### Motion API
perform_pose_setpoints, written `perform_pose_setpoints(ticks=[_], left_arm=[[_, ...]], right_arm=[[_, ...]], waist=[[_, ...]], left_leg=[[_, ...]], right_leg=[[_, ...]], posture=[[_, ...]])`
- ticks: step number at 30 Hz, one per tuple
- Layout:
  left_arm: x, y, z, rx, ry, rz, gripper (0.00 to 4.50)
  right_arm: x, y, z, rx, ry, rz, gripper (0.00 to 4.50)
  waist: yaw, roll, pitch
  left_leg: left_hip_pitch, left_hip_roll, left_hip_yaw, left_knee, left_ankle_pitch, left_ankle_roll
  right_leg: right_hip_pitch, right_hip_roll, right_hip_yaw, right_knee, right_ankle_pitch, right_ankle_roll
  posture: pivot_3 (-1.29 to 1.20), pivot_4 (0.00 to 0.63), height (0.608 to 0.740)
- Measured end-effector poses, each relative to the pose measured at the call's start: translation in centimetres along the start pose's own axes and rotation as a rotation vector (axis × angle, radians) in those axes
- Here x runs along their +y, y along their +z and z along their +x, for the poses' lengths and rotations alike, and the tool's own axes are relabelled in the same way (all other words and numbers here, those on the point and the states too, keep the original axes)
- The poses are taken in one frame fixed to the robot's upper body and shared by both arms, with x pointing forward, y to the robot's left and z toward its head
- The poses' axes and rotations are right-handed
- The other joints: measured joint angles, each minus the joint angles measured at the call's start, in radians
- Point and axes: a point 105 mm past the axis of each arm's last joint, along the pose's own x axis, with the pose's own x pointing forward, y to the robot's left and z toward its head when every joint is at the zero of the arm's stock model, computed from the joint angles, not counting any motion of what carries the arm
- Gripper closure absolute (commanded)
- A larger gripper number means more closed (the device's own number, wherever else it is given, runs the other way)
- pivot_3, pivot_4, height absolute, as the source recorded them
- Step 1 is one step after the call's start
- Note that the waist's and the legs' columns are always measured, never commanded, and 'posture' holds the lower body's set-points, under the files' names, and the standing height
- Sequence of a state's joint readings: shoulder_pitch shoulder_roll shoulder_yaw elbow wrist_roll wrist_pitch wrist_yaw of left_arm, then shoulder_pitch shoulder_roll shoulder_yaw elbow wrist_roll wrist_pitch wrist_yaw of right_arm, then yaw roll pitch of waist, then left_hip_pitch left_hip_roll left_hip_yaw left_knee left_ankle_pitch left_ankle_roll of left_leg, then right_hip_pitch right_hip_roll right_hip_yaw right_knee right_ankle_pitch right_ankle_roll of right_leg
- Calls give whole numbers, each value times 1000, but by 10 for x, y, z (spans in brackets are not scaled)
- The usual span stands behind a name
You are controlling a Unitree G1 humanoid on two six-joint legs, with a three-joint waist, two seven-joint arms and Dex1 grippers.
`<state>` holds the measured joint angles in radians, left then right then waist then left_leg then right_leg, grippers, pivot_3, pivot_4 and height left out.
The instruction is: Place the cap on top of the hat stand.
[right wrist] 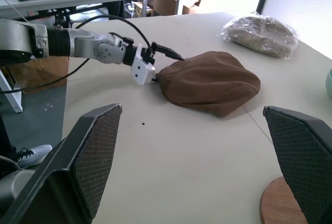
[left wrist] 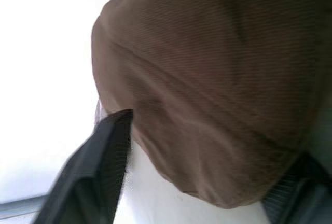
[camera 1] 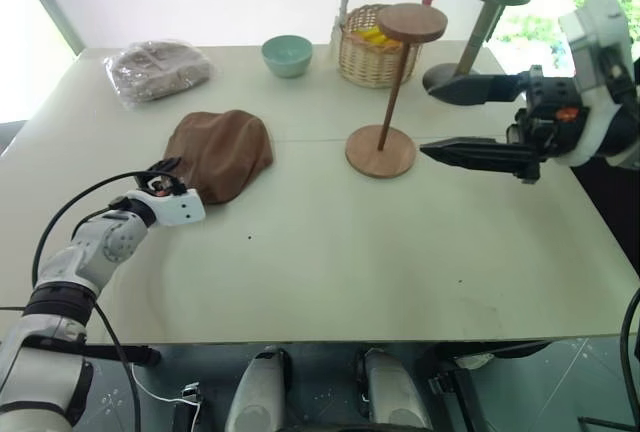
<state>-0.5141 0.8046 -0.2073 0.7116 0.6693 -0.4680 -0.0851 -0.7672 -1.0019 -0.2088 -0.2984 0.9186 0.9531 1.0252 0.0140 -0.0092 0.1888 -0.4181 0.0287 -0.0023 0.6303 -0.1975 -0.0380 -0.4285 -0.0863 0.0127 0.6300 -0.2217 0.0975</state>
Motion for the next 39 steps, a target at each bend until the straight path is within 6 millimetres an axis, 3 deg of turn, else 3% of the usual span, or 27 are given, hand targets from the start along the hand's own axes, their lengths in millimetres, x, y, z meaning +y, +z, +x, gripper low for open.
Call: perform_pose_setpoints(ticks=[4,12,15,18,23,26,29,31,34,39], left_arm=[[6,0,1,-14,15,8,4409],[27,2,0,-30,82,-45,4469],[62,9,4,-55,161,-91,4469],[132,24,6,-107,324,-124,4469],[242,84,0,-299,556,-143,4469],[276,120,-4,-421,633,-161,4469],[292,156,2,-527,648,-194,4469],[292,183,7,-601,621,-191,4469],[280,210,14,-690,562,-194,4469],[260,233,24,-755,491,-188,4469]], right_arm=[[-1,0,0,-1,-6,2,0],[-3,-1,-2,6,-24,26,0],[-10,0,-10,-2,-80,25,0],[-15,5,-21,6,-139,-6,0],[-19,9,-41,38,-213,-36,0],[-24,15,-50,22,-252,-51,0],[-26,19,-57,6,-292,-62,0],[-26,20,-60,2,-310,-69,0],[-24,15,-61,12,-322,-58,0],[-22,17,-65,-5,-352,-56,0]], waist=[[2,0,0],[-1,-2,1],[2,-5,3],[3,-8,5],[-1,-10,5],[-6,-10,5],[-6,-10,6],[-6,-10,6],[-8,-10,6],[-9,-10,6]], left_leg=[[0,0,0,0,0,0],[-6,1,0,0,0,0],[-9,1,0,1,0,0],[-10,1,0,2,0,0],[-11,1,0,2,0,0],[-9,1,0,1,0,1],[-9,2,0,1,0,1],[-9,2,0,1,0,1],[-9,2,0,1,-1,2],[-9,2,0,1,-1,2]], right_leg=[[0,0,0,0,0,0],[-4,0,-1,-1,0,0],[-7,1,-1,0,0,0],[-6,1,-2,-1,0,0],[-6,1,-2,-3,2,5],[-5,2,-1,-3,2,6],[-5,4,-1,-2,1,7],[-5,4,0,-2,1,7],[-6,4,0,-2,1,7],[-6,4,1,-2,1,7]], posture=[[0,150,740],[0,150,740],[0,150,740],[0,150,740],[0,150,740],[0,150,740],[0,150,740],[0,150,740],[0,150,740],[0,150,740]])
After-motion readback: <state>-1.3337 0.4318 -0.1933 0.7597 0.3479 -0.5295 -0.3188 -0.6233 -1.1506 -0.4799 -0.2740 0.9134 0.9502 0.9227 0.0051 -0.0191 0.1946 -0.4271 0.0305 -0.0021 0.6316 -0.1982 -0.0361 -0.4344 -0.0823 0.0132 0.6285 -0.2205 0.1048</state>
